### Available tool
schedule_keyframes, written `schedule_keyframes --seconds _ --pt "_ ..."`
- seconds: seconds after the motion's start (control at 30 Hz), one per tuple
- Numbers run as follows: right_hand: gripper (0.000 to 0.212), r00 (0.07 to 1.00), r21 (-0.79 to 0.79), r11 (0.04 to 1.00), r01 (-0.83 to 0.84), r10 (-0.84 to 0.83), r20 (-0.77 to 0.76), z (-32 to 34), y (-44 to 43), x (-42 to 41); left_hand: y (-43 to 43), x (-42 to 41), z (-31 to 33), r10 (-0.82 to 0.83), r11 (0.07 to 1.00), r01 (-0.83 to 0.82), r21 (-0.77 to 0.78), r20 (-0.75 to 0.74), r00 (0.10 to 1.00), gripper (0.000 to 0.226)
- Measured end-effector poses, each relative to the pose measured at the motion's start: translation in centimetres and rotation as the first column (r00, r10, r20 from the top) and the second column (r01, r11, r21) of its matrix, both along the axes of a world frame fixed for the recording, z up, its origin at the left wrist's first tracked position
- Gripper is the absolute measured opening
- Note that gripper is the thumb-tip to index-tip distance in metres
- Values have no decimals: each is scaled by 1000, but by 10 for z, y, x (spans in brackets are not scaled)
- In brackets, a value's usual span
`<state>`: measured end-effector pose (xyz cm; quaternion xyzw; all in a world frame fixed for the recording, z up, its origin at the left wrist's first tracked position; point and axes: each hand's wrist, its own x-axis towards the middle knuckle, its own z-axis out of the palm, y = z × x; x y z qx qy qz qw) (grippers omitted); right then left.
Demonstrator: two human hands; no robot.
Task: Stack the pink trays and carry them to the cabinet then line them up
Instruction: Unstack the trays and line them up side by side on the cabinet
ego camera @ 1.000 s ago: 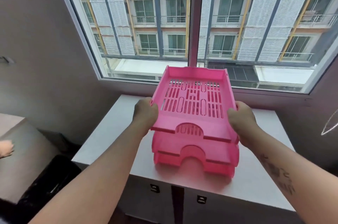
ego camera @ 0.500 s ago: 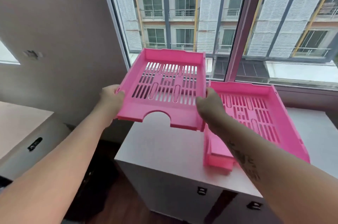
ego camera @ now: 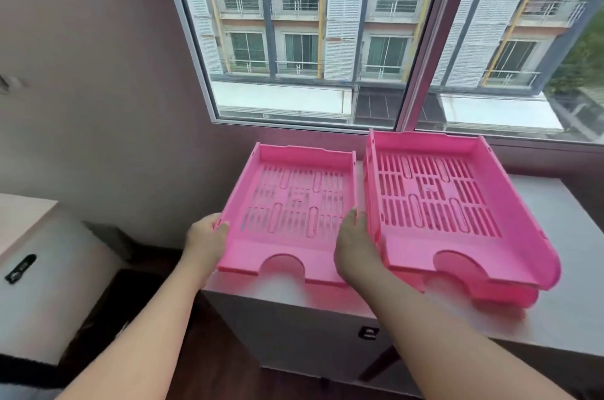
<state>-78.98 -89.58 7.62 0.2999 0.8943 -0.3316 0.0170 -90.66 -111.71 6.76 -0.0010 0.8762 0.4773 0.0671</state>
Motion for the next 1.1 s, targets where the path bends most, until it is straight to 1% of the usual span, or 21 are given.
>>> schedule_keyframes --seconds 0.07,0.13,0.2,0.27,0.33,0.4,0.5,0.57,0.63,0.7,0.77,0.83,0.93,1.03,1.1 --pt "57 1000 -4 1000 -14 14 -28 -15 -3 6 -2 6 -14 -13 1000 13 -2 27 1000 22" --pt "57 1000 -4 1000 -17 17 -13 -23 -5 10 -3 11 -23 1 1000 -2 21 59 998 22" --pt "62 1000 12 1000 -9 9 15 -22 -4 8 -2 12 -21 7 1000 -8 14 66 998 22" --pt "70 997 92 995 -38 32 69 -9 -3 1 0 7 -9 25 1000 -25 5 53 998 30" --pt "75 997 154 985 -81 82 -1 10 1 -12 7 -4 14 53 999 -53 7 9 999 44" --pt "72 988 176 979 -107 125 -91 39 10 -24 23 -17 44 38 999 -36 27 -70 997 45" --pt "62 979 239 965 -111 148 -141 86 39 -31 62 -29 86 -66 997 70 9 -216 974 41" --pt "50 978 291 954 -77 129 -163 111 66 -26 93 -28 106 -167 986 163 -40 -289 943 41" --pt "40 981 350 936 -43 106 -163 126 97 -11 127 -18 118 -272 962 247 -114 -344 899 43" --pt "38 989 397 918 0 59 -134 131 132 8 160 -3 123 -363 931 322 -170 -373 854 44" --pt "35 994 435 899 46 0 -106 131 165 30 190 14 123 -424 906 384 -180 -373 825 45" --pt "33 994 442 891 105 -79 -78 125 193 52 215 32 120 -452 892 418 -171 -347 822 42" --pt "34 985 426 889 167 -172 -28 106 219 82 237 59 99 -446 894 418 -161 -249 860 41" --pt "36 976 388 901 195 -218 14 78 228 106 247 84 71 -387 915 362 -178 -140 911 49" --pt "35 966 339 911 234 -256 21 60 230 118 252 96 61 -348 923 329 -197 -70 935 48"
